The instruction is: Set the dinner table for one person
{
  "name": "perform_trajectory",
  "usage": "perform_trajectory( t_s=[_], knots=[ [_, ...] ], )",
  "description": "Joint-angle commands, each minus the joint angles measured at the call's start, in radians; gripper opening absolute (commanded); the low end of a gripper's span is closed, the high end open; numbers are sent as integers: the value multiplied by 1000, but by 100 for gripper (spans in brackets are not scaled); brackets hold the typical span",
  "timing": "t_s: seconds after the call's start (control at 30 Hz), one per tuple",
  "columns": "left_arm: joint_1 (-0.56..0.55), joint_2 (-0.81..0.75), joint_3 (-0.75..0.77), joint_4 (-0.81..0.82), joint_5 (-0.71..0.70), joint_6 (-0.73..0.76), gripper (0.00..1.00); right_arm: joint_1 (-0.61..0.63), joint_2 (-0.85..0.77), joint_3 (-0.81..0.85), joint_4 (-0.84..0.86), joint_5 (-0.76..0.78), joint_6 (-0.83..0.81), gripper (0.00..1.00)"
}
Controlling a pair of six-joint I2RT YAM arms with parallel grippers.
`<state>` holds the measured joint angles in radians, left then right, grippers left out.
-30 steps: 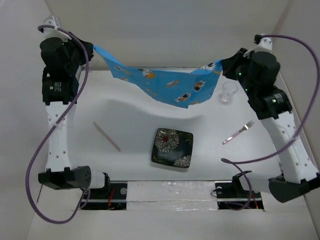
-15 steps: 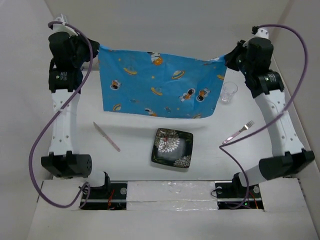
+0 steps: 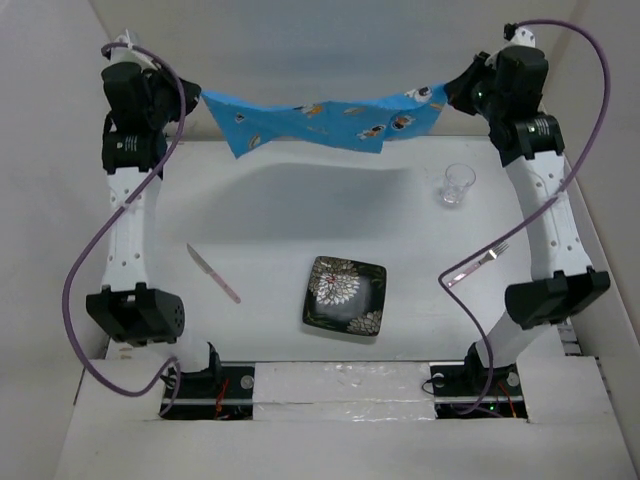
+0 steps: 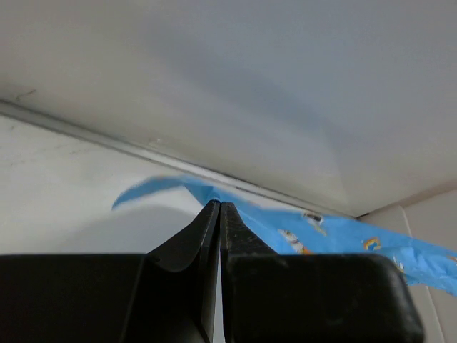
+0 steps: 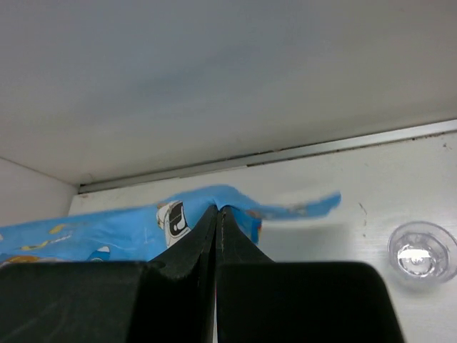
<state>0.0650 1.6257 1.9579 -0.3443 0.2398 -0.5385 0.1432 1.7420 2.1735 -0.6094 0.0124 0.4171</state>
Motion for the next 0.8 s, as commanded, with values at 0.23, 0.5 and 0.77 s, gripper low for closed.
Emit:
perform_trajectory(
  t_s=[0.23,0.5,0.77],
  knots=[
    [25,-221,-756,336,62,-41,0,-48,-211,-866,325,-184,80,0],
    [25,-38,-932,416,58,0,0,-57,-81,-971,319,-167,63,0],
    [-11,-32,-1076,412,9,26,0,-57,-102,-1105,323,-137,71,0]
  ],
)
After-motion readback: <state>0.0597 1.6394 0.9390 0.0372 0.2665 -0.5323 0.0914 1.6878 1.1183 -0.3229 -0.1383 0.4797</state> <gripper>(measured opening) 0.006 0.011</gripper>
